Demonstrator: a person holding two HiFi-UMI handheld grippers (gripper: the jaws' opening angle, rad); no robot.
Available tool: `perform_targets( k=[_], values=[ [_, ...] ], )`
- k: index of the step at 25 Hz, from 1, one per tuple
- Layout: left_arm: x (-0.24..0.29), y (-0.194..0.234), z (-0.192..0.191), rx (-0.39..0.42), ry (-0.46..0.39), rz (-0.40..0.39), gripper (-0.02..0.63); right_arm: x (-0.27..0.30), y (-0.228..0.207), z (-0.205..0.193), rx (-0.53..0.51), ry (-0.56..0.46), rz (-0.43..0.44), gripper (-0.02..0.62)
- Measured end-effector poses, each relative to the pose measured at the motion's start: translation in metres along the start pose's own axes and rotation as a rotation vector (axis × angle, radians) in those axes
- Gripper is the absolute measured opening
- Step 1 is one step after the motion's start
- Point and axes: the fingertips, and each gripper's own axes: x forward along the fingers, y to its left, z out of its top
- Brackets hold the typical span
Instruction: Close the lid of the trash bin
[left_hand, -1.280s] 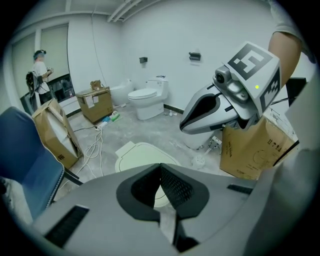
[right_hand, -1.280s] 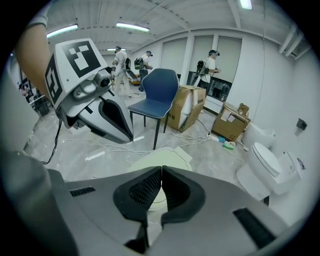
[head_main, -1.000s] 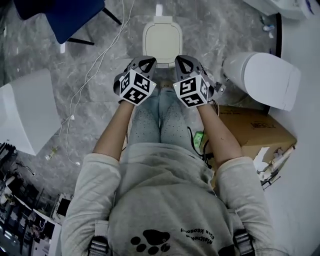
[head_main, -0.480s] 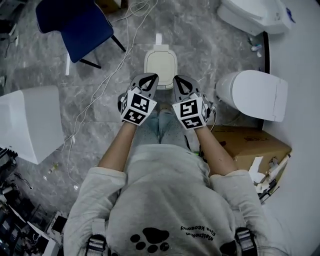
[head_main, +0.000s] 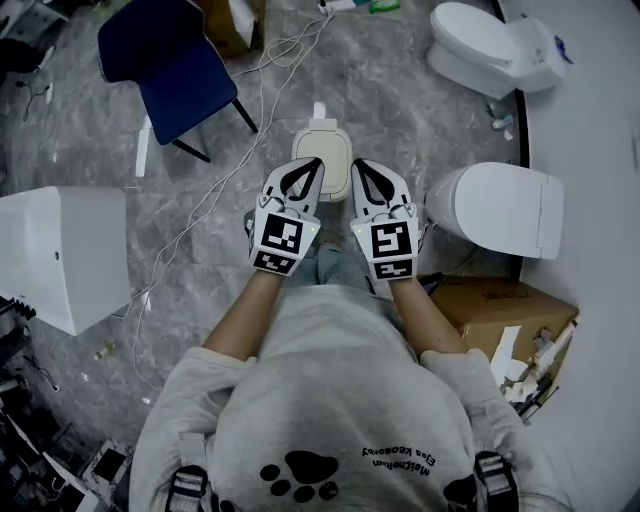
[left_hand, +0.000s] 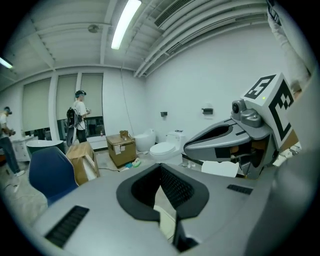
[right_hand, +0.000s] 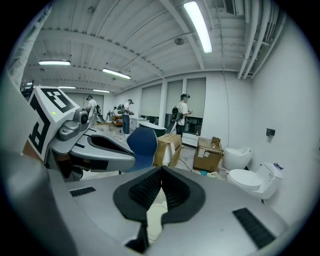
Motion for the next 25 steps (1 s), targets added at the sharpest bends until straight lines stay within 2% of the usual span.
perform_targets(
  k=[5,16,25],
  values=[
    [-0.02,0.001,0.033,-0.029,-0.103,0.048,0.02,-0.02,-0.002,0.025,0.019,-0.076,-0.038,0.032],
    [-0.048,0.002,0.083,-0.009,-0.26,0.105,0.02,-0.045,-0.007,0.074,0.029,-0.266,-0.101,0.032],
    [-0.052,-0.005,0.095,-0.008,-0.305,0.098,0.02,-0.049,-0.008,0.078,0.044,-0.29,-0.115,0.032]
  ],
)
